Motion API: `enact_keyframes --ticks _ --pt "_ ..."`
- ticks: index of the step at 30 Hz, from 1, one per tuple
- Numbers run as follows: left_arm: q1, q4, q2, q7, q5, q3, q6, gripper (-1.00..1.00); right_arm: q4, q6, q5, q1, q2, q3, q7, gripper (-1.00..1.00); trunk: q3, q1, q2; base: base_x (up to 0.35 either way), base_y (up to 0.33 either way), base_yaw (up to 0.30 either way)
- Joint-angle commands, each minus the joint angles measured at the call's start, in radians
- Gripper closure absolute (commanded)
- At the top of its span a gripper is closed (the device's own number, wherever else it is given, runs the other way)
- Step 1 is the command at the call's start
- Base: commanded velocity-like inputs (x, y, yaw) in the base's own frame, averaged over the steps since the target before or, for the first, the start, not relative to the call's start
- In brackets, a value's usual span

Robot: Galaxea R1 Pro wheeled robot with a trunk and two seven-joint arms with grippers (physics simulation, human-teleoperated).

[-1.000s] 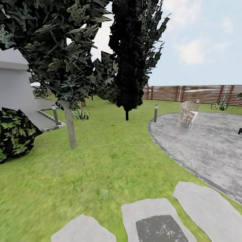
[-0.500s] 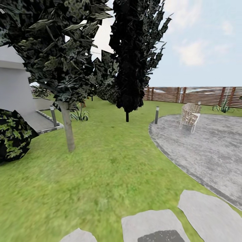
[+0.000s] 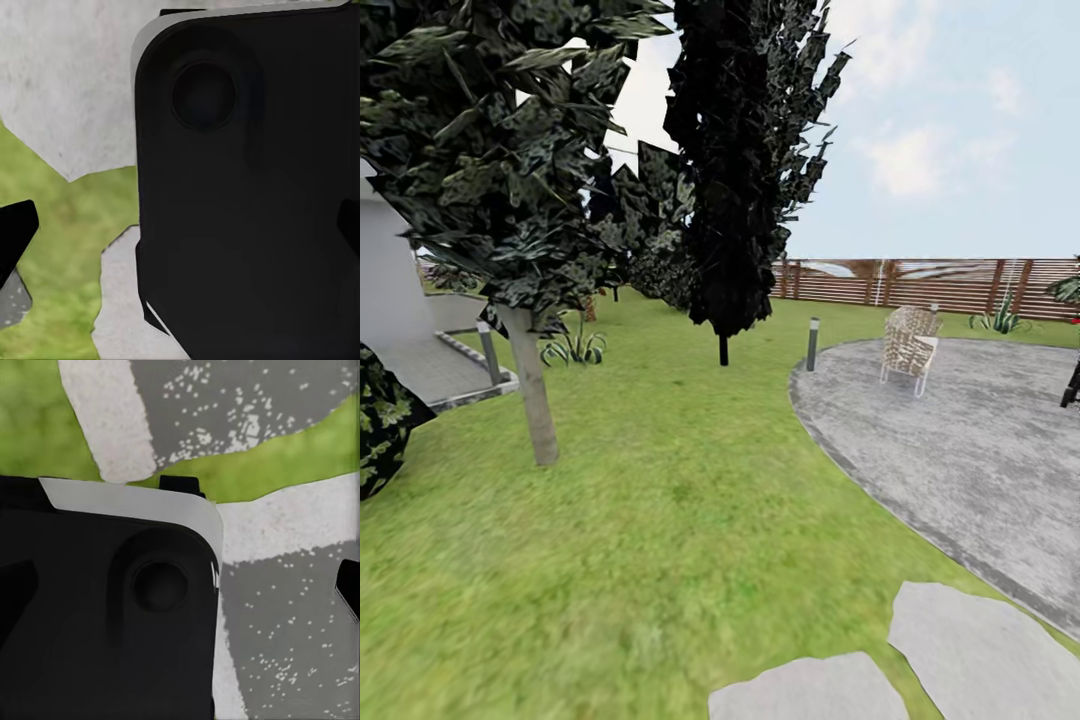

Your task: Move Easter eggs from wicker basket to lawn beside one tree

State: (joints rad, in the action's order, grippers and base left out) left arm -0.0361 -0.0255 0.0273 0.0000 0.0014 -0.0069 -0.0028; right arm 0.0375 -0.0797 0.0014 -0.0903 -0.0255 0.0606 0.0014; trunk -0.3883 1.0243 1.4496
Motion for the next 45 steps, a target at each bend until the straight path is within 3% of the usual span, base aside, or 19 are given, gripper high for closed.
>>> enact_keyframes --ticks 1,38,45 --pt "-0.001 -0.002 0.0 0.0 0.0 -0.001 0.0 -1.0 0.004 -0.006 0.0 -0.002 0.0 0.006 0.0 -1.0 -0.001 0.001 0.0 0.342 0.0 -0.022" --pt "-0.001 -0.002 0.0 0.0 0.0 -0.001 0.0 -1.0 0.004 -0.007 0.0 -0.002 0.001 0.007 0.0 -1.0 -0.001 0.001 0.0 0.342 0.0 -0.002" --pt "-0.001 -0.002 0.0 0.0 0.0 -0.001 0.0 -1.0 0.004 -0.008 0.0 -0.002 0.001 0.007 0.0 -1.0 -0.001 0.001 0.0 0.342 0.0 -0.228"
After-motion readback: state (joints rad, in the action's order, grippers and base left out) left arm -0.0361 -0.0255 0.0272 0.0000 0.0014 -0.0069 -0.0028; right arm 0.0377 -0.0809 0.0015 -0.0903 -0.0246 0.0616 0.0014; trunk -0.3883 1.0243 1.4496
